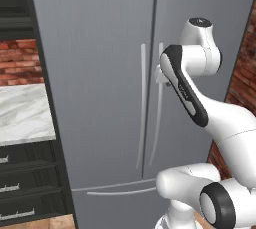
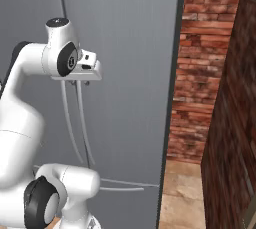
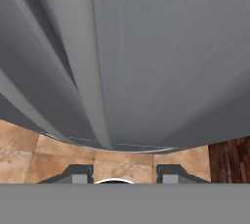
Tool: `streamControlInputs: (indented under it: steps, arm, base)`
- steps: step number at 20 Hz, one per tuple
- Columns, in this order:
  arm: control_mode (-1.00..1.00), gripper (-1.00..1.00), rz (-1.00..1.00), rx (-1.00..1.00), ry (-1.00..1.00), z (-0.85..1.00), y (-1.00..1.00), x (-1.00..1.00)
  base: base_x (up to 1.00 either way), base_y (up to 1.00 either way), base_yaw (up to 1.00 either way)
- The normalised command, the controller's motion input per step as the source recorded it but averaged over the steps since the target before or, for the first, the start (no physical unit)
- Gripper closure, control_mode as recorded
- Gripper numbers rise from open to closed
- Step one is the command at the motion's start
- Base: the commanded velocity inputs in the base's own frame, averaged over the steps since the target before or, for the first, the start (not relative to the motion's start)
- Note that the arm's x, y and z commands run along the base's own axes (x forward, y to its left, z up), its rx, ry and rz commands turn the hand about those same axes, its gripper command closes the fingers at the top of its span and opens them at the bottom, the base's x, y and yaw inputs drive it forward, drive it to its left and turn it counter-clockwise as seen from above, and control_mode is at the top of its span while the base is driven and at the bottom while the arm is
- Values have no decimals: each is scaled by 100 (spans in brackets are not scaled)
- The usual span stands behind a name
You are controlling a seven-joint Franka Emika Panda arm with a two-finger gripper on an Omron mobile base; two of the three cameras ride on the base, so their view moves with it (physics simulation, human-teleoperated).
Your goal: Open the fridge, grab two sodas, and place both sodas inside the bowl with ice on the dining counter.
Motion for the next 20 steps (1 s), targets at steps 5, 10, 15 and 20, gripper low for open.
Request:
streamControlInputs:
  steps: [5,10,15,20]
  arm:
    - [100,-100,0,0,0,0,0,0]
    - [100,-100,0,0,0,0,0,0]
    - [100,-100,0,0,0,0,0,0]
    - [100,-100,0,0,0,0,0,0]
  base:
    - [-10,0,0]
    - [-41,30,0]
    - [-50,25,0]
    - [-41,16,0]
